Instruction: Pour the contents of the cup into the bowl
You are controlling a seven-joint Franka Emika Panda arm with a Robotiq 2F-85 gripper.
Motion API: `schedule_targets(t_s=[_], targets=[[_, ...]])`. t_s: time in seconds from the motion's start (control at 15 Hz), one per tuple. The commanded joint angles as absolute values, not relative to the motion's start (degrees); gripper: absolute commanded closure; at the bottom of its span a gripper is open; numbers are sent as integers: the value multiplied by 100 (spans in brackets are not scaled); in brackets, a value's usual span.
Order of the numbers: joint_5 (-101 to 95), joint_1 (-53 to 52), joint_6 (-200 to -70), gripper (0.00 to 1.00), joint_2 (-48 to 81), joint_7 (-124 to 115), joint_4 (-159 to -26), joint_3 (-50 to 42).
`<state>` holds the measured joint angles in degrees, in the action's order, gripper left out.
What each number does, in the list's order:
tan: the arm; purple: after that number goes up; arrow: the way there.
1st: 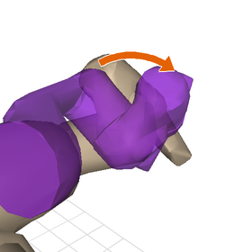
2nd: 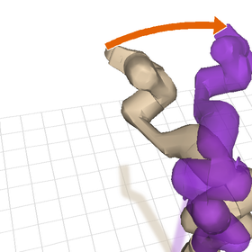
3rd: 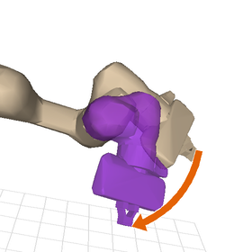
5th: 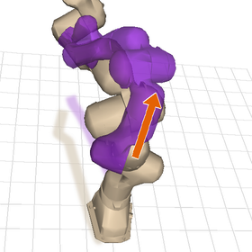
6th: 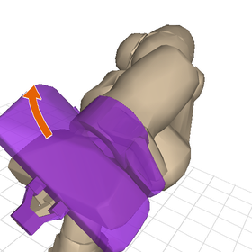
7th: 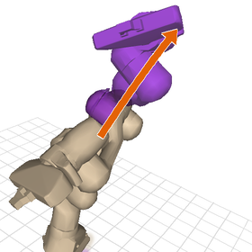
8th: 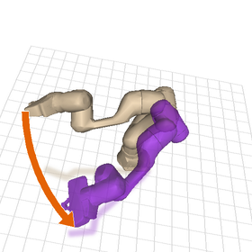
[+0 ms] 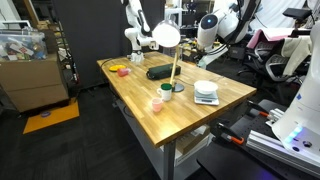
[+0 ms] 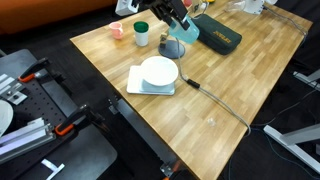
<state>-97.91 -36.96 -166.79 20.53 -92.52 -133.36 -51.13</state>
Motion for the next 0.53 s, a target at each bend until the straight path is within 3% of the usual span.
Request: schedule_targets(t_s=[0.0,0.47], targets=[[-10690,-3955,-16026,48,2025,-9788,-13381,-5178],[-11328,-4109,-15344,48,1967,-10189,-13842,-5139]])
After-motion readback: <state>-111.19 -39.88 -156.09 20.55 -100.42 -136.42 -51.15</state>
